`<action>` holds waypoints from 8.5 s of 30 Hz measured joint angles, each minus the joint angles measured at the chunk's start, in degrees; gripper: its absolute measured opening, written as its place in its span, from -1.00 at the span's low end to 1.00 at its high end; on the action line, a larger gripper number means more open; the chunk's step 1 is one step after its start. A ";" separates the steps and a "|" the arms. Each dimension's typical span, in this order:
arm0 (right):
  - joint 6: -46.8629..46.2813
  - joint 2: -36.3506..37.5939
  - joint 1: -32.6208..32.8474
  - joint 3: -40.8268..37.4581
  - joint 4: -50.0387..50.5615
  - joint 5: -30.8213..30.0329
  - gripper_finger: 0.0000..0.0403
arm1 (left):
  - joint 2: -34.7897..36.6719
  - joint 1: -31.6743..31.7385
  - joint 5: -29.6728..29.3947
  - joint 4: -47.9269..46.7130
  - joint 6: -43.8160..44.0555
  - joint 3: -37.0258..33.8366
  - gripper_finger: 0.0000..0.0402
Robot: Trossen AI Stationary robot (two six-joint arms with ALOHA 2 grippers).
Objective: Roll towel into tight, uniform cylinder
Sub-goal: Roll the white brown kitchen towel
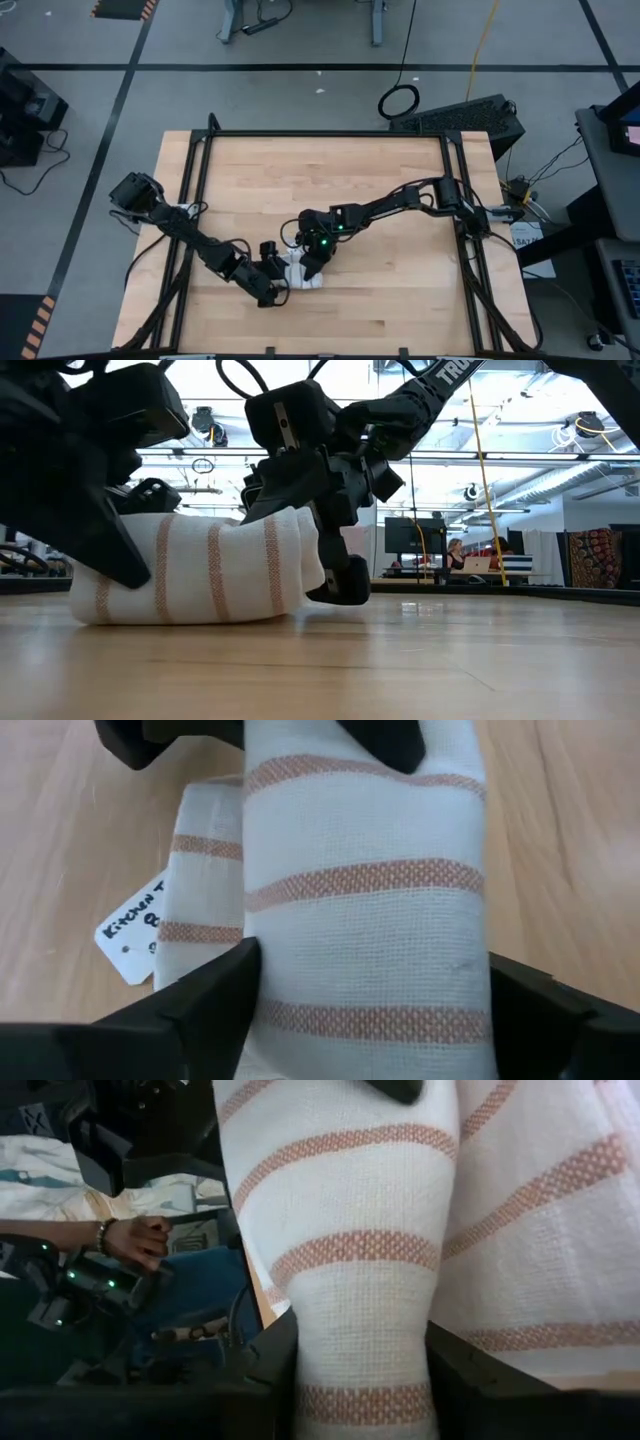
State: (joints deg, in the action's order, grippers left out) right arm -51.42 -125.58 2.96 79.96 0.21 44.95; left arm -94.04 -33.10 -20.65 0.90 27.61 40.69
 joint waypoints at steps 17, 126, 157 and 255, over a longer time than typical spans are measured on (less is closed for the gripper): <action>21.87 10.79 0.87 0.11 19.43 -11.85 0.77 | 0.04 3.31 8.06 0.10 0.58 0.00 0.33; 26.65 12.23 17.40 0.07 12.91 -56.94 0.61 | 14.40 7.03 15.61 -11.91 10.40 -0.07 0.01; 23.13 9.58 17.12 0.13 18.77 -49.05 -0.97 | 17.86 -3.06 3.78 -9.32 38.22 -12.10 -0.30; 19.55 6.43 17.54 0.09 -8.47 -62.63 -1.00 | 8.78 6.66 9.02 11.20 -2.85 -8.70 -0.77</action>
State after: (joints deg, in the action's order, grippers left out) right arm -31.88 -119.15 20.50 80.05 -8.26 -17.68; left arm -85.26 -26.44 -11.63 12.10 24.76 31.99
